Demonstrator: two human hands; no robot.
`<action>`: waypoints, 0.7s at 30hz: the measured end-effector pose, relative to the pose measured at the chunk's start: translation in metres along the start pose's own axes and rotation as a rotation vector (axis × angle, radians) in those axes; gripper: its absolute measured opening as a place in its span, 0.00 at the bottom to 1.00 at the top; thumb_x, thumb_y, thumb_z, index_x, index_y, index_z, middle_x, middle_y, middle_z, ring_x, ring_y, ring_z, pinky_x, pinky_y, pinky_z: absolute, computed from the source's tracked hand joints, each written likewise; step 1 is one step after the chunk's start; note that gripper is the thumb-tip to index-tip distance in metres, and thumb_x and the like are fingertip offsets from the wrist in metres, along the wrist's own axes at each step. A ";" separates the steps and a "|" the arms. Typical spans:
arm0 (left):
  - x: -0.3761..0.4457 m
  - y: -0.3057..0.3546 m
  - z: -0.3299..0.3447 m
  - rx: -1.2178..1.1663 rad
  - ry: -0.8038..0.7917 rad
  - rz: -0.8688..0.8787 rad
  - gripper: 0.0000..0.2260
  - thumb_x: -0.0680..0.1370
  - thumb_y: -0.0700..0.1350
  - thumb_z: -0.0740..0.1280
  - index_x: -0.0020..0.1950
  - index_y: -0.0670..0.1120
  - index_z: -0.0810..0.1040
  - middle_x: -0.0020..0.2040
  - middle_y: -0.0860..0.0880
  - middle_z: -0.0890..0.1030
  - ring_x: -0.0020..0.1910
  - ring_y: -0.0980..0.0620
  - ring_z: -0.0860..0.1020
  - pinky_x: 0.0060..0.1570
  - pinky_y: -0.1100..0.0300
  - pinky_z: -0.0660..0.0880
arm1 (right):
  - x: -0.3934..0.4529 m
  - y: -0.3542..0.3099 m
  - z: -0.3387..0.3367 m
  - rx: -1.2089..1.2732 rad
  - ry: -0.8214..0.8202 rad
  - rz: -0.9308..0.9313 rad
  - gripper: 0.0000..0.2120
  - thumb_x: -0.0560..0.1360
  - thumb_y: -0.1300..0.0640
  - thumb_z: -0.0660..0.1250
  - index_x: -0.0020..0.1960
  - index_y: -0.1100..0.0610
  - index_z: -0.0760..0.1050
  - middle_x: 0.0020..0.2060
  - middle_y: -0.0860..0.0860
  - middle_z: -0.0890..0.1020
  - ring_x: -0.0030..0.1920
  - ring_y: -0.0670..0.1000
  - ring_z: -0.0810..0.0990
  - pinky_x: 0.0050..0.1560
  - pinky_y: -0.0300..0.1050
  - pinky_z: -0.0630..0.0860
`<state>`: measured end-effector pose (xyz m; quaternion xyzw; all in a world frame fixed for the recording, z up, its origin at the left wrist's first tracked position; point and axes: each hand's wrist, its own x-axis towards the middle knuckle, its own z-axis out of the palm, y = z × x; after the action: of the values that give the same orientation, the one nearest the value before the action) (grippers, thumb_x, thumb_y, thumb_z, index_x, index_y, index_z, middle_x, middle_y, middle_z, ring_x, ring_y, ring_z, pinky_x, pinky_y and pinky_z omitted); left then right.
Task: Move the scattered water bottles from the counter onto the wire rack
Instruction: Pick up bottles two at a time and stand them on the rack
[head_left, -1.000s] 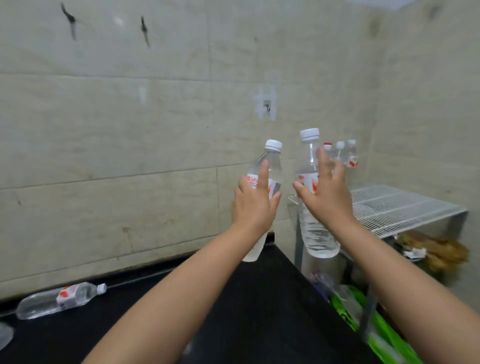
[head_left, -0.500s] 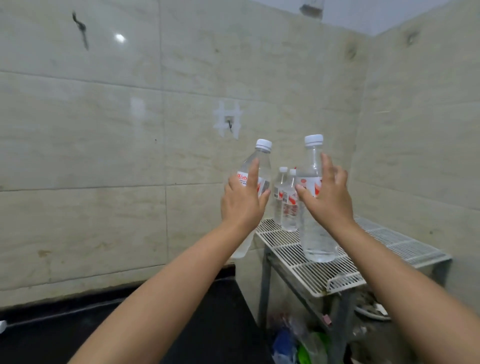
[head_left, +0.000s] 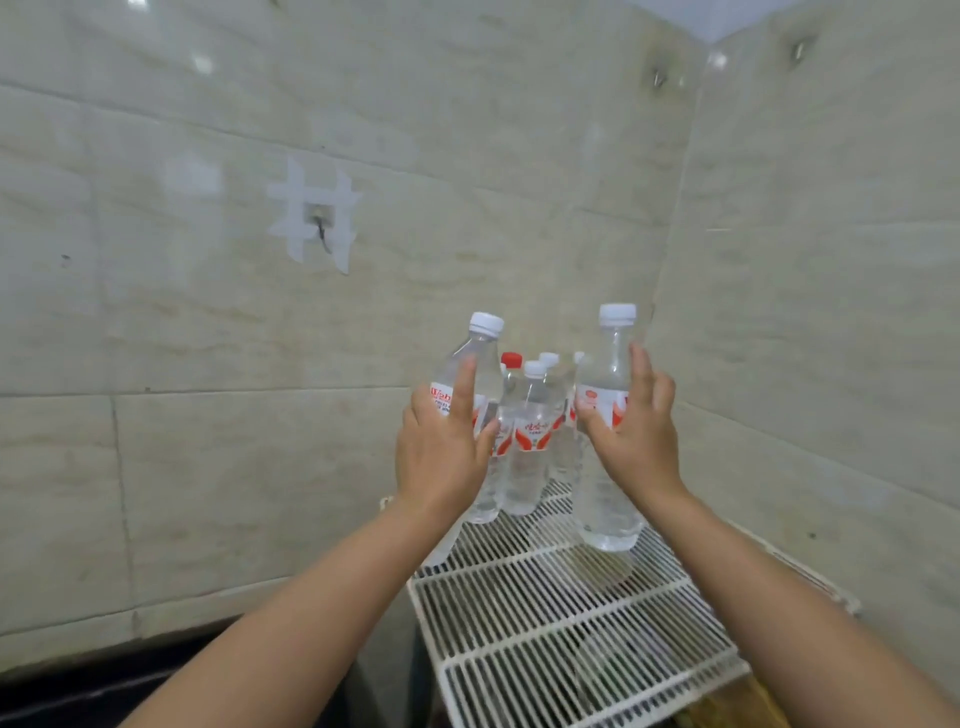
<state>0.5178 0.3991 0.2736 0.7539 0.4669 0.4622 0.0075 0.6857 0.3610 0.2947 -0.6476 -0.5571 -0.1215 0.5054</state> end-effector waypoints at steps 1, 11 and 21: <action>0.003 0.002 0.010 0.027 -0.007 -0.001 0.29 0.78 0.53 0.60 0.70 0.60 0.42 0.61 0.36 0.68 0.56 0.40 0.70 0.52 0.51 0.70 | 0.003 0.012 0.006 0.008 -0.021 -0.001 0.36 0.73 0.54 0.68 0.74 0.55 0.53 0.68 0.60 0.62 0.60 0.61 0.74 0.57 0.51 0.73; 0.030 0.035 0.122 0.181 0.031 -0.167 0.30 0.78 0.56 0.58 0.76 0.53 0.49 0.65 0.35 0.66 0.58 0.38 0.70 0.53 0.50 0.72 | 0.050 0.129 0.055 0.125 -0.188 -0.125 0.37 0.72 0.48 0.68 0.74 0.53 0.52 0.70 0.62 0.61 0.65 0.60 0.70 0.58 0.51 0.73; 0.048 0.077 0.218 0.141 0.165 -0.203 0.25 0.74 0.56 0.56 0.68 0.48 0.57 0.52 0.29 0.76 0.45 0.34 0.78 0.40 0.45 0.79 | 0.091 0.208 0.072 0.259 -0.244 -0.156 0.36 0.71 0.56 0.71 0.73 0.60 0.56 0.66 0.65 0.64 0.61 0.62 0.73 0.55 0.54 0.77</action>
<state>0.7313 0.4811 0.2163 0.6607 0.5711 0.4857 -0.0373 0.8644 0.5000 0.2194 -0.5420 -0.6737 -0.0085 0.5022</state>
